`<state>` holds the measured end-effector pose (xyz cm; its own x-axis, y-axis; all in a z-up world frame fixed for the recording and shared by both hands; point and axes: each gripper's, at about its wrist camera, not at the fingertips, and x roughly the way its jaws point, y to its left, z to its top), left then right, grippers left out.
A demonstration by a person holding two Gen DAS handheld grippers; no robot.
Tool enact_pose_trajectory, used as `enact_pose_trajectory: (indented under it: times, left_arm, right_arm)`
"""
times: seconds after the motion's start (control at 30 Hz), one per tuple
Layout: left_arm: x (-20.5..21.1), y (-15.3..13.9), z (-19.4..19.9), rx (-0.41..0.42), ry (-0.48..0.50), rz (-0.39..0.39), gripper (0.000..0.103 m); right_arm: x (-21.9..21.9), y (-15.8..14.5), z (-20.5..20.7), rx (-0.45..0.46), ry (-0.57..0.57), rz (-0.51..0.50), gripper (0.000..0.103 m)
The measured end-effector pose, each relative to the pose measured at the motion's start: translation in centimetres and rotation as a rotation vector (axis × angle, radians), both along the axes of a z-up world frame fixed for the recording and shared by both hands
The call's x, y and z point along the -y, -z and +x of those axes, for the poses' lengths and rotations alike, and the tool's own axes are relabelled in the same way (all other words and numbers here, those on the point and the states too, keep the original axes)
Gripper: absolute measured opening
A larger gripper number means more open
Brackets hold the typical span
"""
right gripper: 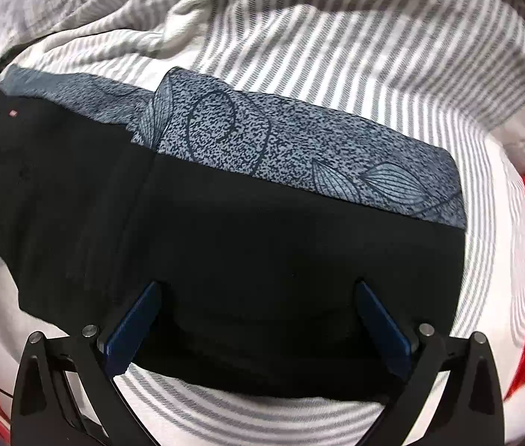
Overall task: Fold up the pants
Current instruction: 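Grasp the folded trousers' edge with the left gripper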
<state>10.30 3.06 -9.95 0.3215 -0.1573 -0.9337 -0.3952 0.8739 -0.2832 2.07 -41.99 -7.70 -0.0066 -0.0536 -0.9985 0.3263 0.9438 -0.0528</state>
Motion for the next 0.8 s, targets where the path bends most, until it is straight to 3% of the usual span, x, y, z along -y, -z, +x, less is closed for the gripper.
enact_pose_trajectory:
  times: [0.37,0.8]
  left_arm:
    - [-1.6,4.5,3.3,0.010,0.076,-0.198,0.091]
    - [-1.2,5.2,5.9,0.051,0.093,-0.256,0.088]
  right_arm:
    - [-3.7,-4.8,1.3,0.086,0.117,0.169,0.094]
    - [-7.9,-5.0,5.7,0.155,0.099,0.377,0.092]
